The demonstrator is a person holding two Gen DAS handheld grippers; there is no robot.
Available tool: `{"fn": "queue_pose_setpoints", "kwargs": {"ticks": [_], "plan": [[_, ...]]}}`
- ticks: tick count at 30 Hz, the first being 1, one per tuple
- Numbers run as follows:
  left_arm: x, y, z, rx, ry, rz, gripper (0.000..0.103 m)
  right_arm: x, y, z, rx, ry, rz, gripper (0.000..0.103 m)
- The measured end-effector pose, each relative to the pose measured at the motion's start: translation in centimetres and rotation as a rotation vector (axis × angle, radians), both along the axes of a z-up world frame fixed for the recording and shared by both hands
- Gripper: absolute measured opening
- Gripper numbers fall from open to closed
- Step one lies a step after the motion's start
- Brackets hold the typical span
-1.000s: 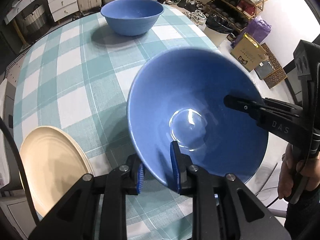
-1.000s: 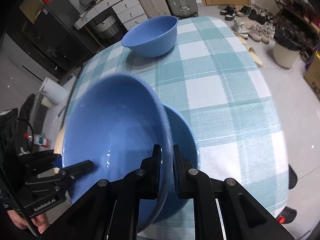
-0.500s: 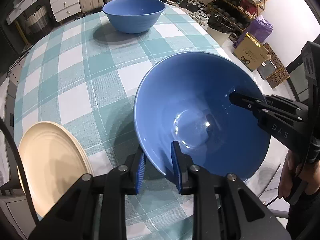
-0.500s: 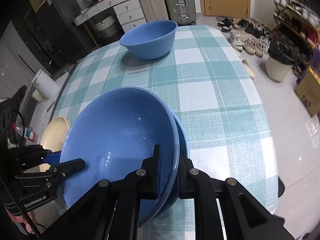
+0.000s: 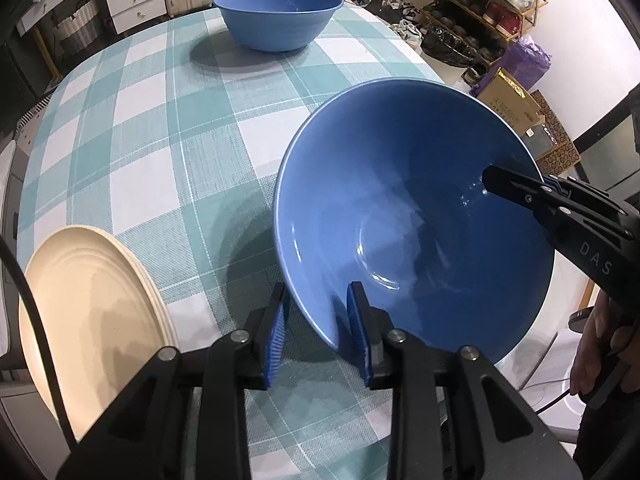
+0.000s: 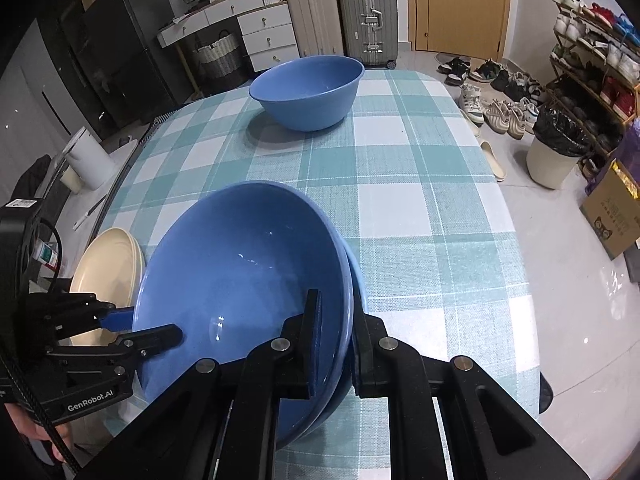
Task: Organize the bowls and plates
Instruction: 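Lower the held bowl into the other blue bowl with both grippers, then open both grippers and release the nested bowl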
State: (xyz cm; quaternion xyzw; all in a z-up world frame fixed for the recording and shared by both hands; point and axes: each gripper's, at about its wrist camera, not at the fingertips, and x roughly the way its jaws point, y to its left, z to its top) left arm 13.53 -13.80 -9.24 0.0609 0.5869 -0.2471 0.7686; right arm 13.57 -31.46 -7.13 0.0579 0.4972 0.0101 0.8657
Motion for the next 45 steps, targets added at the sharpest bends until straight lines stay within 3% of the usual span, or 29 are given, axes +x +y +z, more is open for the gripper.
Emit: {"fn": "queue_pose_setpoints", "kwargs": {"ticks": [14,21,28,31,33,36,42,45], "plan": [[0.0,-0.4,-0.3,-0.006,0.006,-0.002,0.031,-0.6,0.0,0.8,-0.025,-0.037,-0.005,0.012],[0.0,-0.4,-0.5,-0.014,0.01,0.003,0.042,-0.7,-0.3,0.8,-0.077,-0.043,-0.04,0.014],[-0.1,-0.7,-0.3,-0.017,0.006,0.001,0.042,-0.8,-0.5,1.0,-0.099,-0.068,-0.053,0.02],[-0.2,-0.6,-0.3,-0.014,-0.006,0.008,0.045,-0.7,-1.0,0.6,-0.077,-0.067,-0.063,0.021],[-0.3,-0.5,-0.2,-0.009,-0.021,0.016,0.046,-0.6,-1.4,0.3,-0.053,-0.064,-0.069,0.035],[-0.4,-0.5,-0.2,-0.012,-0.03,0.021,0.047,-0.4,-2.2,-0.4,-0.02,-0.064,-0.087,0.044],[0.7,-0.7,-1.4,-0.068,0.038,0.047,0.049,0.8,-4.0,-2.3,0.099,-0.021,-0.116,0.05],[1.1,-1.0,-2.0,-0.079,0.057,0.066,0.049,1.4,-4.2,-3.6,0.108,0.015,-0.119,0.05]]}}
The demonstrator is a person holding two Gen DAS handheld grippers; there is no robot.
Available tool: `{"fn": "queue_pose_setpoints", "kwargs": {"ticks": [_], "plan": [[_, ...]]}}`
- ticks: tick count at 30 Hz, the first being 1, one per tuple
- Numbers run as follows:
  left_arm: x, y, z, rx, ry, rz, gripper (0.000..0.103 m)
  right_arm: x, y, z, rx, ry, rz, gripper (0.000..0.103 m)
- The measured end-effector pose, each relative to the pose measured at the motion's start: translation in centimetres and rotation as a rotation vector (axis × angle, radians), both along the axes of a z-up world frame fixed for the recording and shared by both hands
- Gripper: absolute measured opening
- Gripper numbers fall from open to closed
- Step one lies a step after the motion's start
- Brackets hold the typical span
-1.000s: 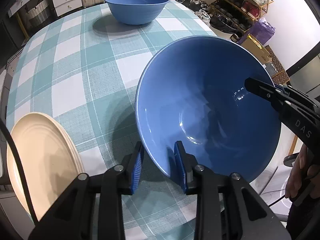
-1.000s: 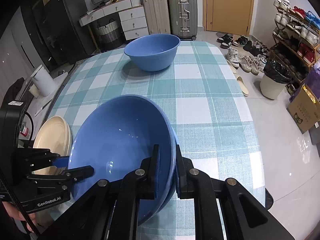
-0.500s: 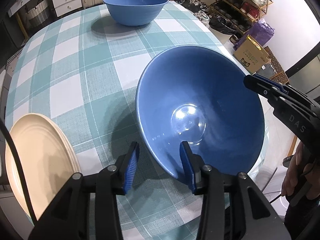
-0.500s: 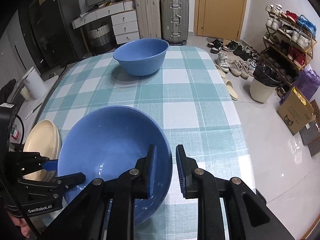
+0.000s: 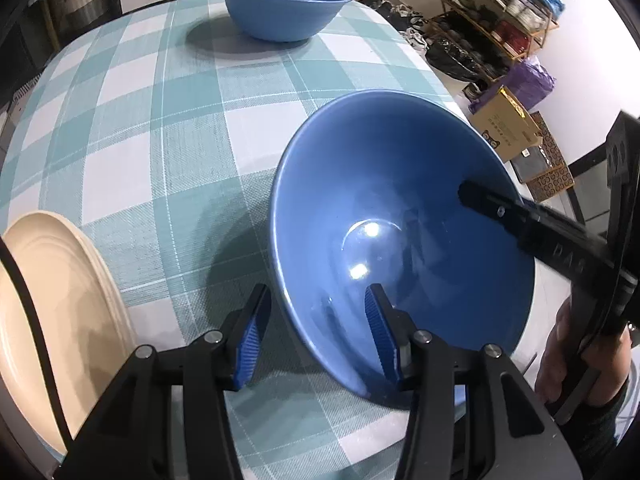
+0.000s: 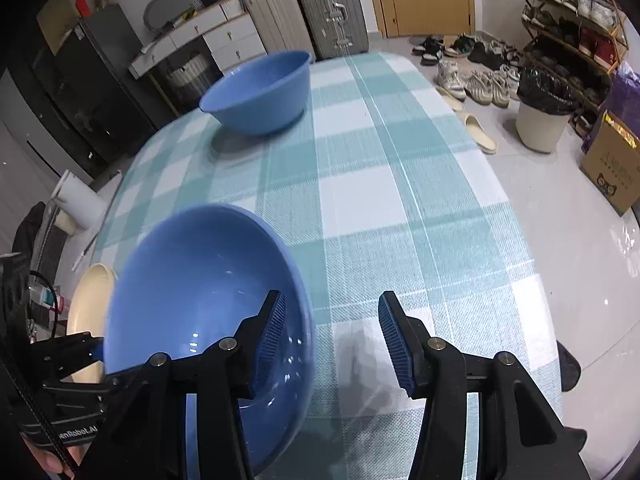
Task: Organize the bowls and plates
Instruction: 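Open both grippers and release the nested bowl, then raise both grippers away from the nested bowls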
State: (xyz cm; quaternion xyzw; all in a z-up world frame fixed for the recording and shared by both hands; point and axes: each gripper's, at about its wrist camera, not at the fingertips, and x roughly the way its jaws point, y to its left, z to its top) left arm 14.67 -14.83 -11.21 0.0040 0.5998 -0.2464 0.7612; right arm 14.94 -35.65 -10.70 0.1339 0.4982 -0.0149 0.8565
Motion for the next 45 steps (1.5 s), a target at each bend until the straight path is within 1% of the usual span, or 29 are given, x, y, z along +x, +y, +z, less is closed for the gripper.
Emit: {"fn": "queue_pose_setpoints", "kwargs": {"ticks": [4,7,9,11,13,14,17,21,25,29,31,32,33,35,37,39,40,42,45], "plan": [[0.1,-0.2,-0.6,-0.028,0.023,0.014,0.049,0.4,0.3,-1.5,0.039,0.032,0.029,0.05],[-0.4,-0.7,-0.8,0.004,-0.003,-0.005,0.049,0.6,0.7,-2.4,0.094,0.044,0.053,0.049],[-0.7,-0.7,-0.7,0.01,-0.016,-0.009,0.049,0.6,1.3,-2.7,0.124,0.043,0.081,0.044],[-0.8,-0.6,-0.6,0.001,-0.023,-0.011,0.049,0.7,2.1,-2.7,0.126,0.046,0.106,0.043],[-0.9,-0.3,-0.4,-0.011,-0.026,-0.009,0.049,0.7,3.0,-2.5,0.092,0.045,0.113,0.043],[-1.0,-0.2,-0.3,-0.014,-0.028,-0.008,0.049,0.8,3.2,-2.5,0.091,0.043,0.115,0.043],[-1.0,0.3,-0.3,-0.008,-0.029,-0.001,0.049,1.0,3.5,-2.6,0.121,0.05,0.118,0.043],[-1.0,0.9,-0.3,0.004,-0.042,0.014,0.049,1.2,4.5,-2.6,0.101,0.048,0.137,0.043],[-0.9,1.8,-0.5,0.024,-0.068,0.038,0.049,1.5,5.5,-2.6,0.114,0.047,0.164,0.043],[-0.8,2.4,-0.5,0.006,-0.066,0.053,0.051,1.7,6.5,-2.6,0.089,0.033,0.175,0.043],[-0.9,2.6,-0.4,0.013,-0.077,0.061,0.051,1.7,6.4,-2.6,0.098,0.026,0.167,0.043],[-0.9,2.7,-0.4,0.019,-0.082,0.066,0.051,1.6,6.2,-2.5,0.097,0.019,0.157,0.043],[-0.9,2.7,-0.4,0.025,-0.086,0.07,0.051,1.5,6.1,-2.3,0.066,0.006,0.137,0.043],[-0.9,3.1,-0.3,0.051,-0.106,0.096,0.052,0.9,5.8,-1.6,-0.034,-0.032,0.096,0.043],[-0.9,3.5,-0.2,0.061,-0.114,0.113,0.054,0.4,5.3,-0.9,-0.021,-0.065,0.084,0.044],[-0.9,3.8,-0.1,0.08,-0.121,0.122,0.063,0.0,4.7,0.0,-0.014,-0.097,0.059,0.046],[-1.0,3.9,0.1,0.081,-0.129,0.127,0.066,-0.2,4.6,0.3,-0.016,-0.114,0.053,0.047],[-1.3,4.3,0.7,0.08,-0.158,0.143,0.079,-0.7,4.4,1.6,-0.03,-0.164,0.043,0.048],[-1.7,4.9,1.7,0.118,-0.216,0.169,0.079,-1.4,4.5,3.2,-0.035,-0.23,0.053,0.048]]}}
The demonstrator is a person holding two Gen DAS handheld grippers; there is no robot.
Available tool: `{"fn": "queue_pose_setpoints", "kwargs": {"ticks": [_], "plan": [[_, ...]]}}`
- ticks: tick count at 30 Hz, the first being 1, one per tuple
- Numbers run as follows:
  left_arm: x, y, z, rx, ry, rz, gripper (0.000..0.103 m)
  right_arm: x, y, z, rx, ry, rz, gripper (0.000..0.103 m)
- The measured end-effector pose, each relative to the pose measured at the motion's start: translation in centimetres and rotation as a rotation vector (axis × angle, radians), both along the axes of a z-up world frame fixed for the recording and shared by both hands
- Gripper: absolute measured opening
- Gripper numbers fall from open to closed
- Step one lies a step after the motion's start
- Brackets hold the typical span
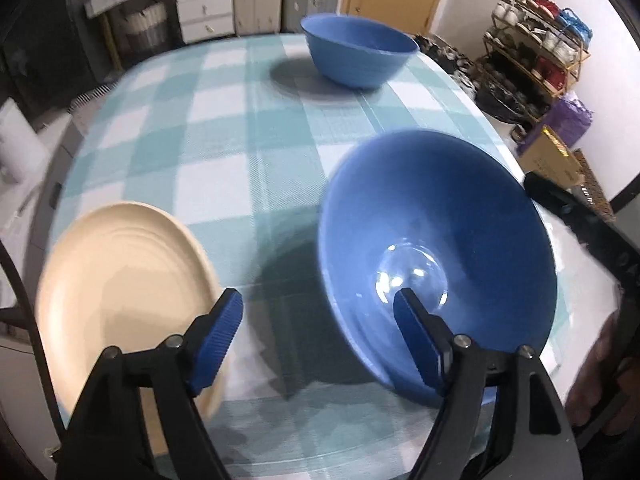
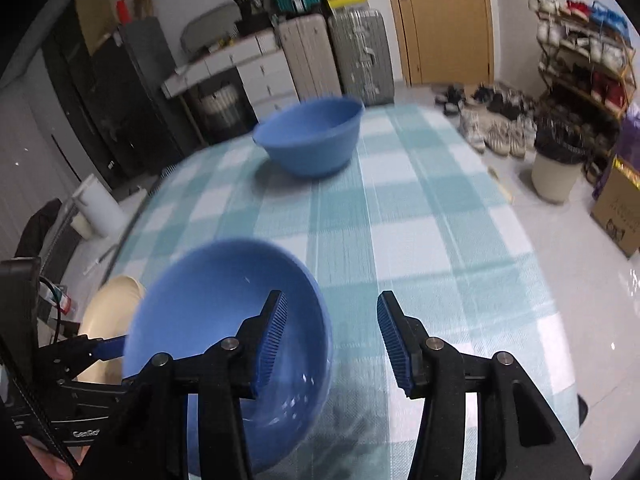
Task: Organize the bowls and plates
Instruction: 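Raise both grippers away from the nested bowls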
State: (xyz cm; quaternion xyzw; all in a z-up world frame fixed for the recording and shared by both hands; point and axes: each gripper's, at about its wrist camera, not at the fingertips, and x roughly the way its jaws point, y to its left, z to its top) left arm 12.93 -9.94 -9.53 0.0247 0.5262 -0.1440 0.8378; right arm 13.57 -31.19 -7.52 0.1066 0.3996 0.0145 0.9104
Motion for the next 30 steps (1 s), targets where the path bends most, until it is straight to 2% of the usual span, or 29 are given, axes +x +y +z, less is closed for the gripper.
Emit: {"fn": "queue_pose_setpoints", "kwargs": {"ticks": [5,7,9,12,18,25,30], "plan": [[-0.2,1.3,1.6,-0.015,-0.055,0.043,0.079,-0.8,0.7,2.5,0.02,-0.093,0.029,0.052],[-0.5,1.9,2.3,-0.03,-0.091,0.075,0.079,-1.5,1.3,3.7,0.019,-0.134,0.041,0.06],[-0.8,2.5,2.9,-0.056,-0.123,0.105,0.079,-2.2,2.3,4.9,-0.031,-0.187,0.059,0.076],[-1.4,2.6,3.7,-0.073,-0.159,0.118,0.079,-3.7,3.9,6.8,-0.098,-0.292,0.093,0.082],[-2.2,2.4,5.9,-0.044,-0.274,0.116,0.079,-5.4,4.6,10.0,-0.073,-0.371,0.112,0.083],[-2.2,1.7,9.9,0.007,-0.425,0.072,0.079,-7.5,5.1,14.5,-0.06,-0.458,0.155,0.086],[-1.5,0.9,11.9,0.076,-0.495,0.014,0.079,-8.7,5.7,18.6,-0.067,-0.501,0.214,0.087]]}}
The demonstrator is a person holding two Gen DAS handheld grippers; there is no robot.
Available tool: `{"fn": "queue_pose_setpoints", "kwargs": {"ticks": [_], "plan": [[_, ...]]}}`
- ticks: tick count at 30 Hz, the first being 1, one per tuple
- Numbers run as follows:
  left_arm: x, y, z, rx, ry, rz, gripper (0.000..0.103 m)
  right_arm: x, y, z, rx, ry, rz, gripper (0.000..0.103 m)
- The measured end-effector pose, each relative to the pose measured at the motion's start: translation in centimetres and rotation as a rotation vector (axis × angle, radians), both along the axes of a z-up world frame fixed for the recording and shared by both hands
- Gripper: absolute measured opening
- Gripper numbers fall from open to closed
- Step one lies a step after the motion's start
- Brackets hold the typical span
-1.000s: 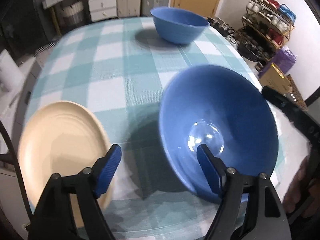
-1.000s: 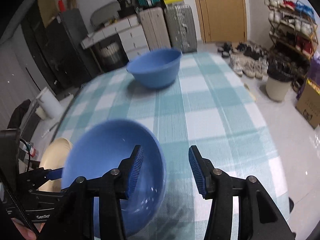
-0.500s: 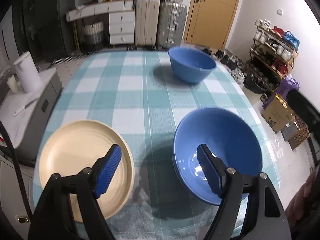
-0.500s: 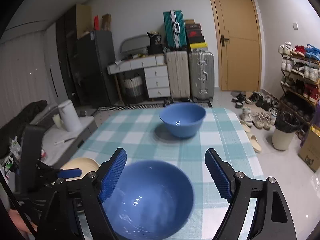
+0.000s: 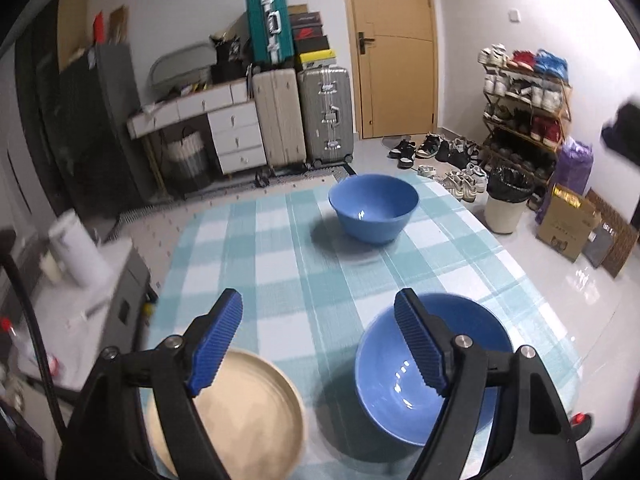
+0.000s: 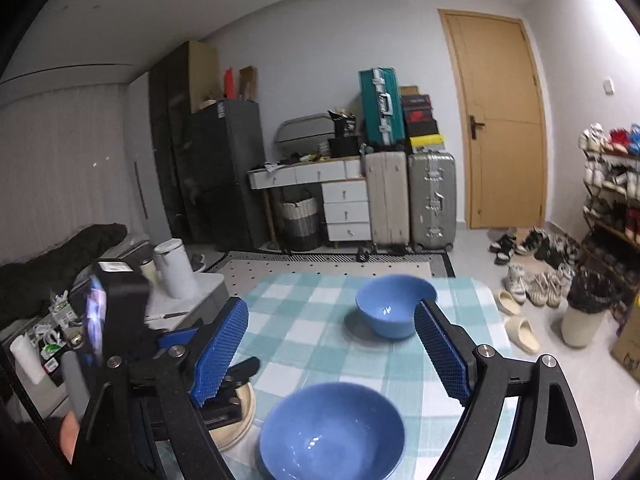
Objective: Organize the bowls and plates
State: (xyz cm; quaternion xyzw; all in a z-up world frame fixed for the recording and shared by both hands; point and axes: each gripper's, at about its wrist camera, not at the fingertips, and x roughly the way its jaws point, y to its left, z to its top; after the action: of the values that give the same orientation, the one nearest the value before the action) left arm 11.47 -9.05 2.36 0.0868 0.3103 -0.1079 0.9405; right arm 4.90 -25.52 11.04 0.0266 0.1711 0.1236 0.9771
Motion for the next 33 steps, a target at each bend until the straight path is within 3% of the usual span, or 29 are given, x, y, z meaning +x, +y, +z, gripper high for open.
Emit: {"fn": "queue_pose_setpoints", "kwargs": {"ticks": [5,7,8,11,14,19,24,26,29,33], "plan": [[2.1,-0.4,2.0,0.019,-0.049,-0.029,0.08,-0.3,0.1,3.9,-0.019,-0.043,0.012,0.088],[3.2,-0.5,2.7,0.017,-0.053,-0.029,0.093,0.7,-0.3,5.0,0.01,-0.032,0.02,0.088],[3.9,-0.5,3.3,0.005,-0.067,-0.033,0.101,1.4,-0.5,5.2,0.024,-0.023,0.019,0.088],[5.8,0.1,4.8,-0.049,-0.086,-0.017,0.102,4.6,-1.2,5.6,0.056,0.03,0.011,0.088],[8.8,0.5,5.3,-0.089,-0.056,0.0,0.103,8.6,-2.4,5.2,0.086,0.088,-0.001,0.088],[14.5,-0.3,3.6,-0.069,0.033,0.028,0.103,15.4,-5.8,3.3,0.167,0.201,-0.033,0.088],[20.2,-1.7,0.7,-0.109,0.2,0.006,0.103,21.4,-8.6,1.4,0.224,0.277,-0.044,0.088],[21.9,-2.3,-0.4,-0.101,0.228,0.026,0.103,23.6,-9.7,0.5,0.245,0.306,-0.053,0.088],[23.8,-3.8,-2.0,-0.041,0.253,0.013,0.103,27.0,-10.8,-1.3,0.233,0.359,-0.071,0.088],[26.5,-5.3,-4.3,-0.017,0.314,0.0,0.102,30.9,-11.5,-4.7,0.193,0.421,-0.095,0.088]]}}
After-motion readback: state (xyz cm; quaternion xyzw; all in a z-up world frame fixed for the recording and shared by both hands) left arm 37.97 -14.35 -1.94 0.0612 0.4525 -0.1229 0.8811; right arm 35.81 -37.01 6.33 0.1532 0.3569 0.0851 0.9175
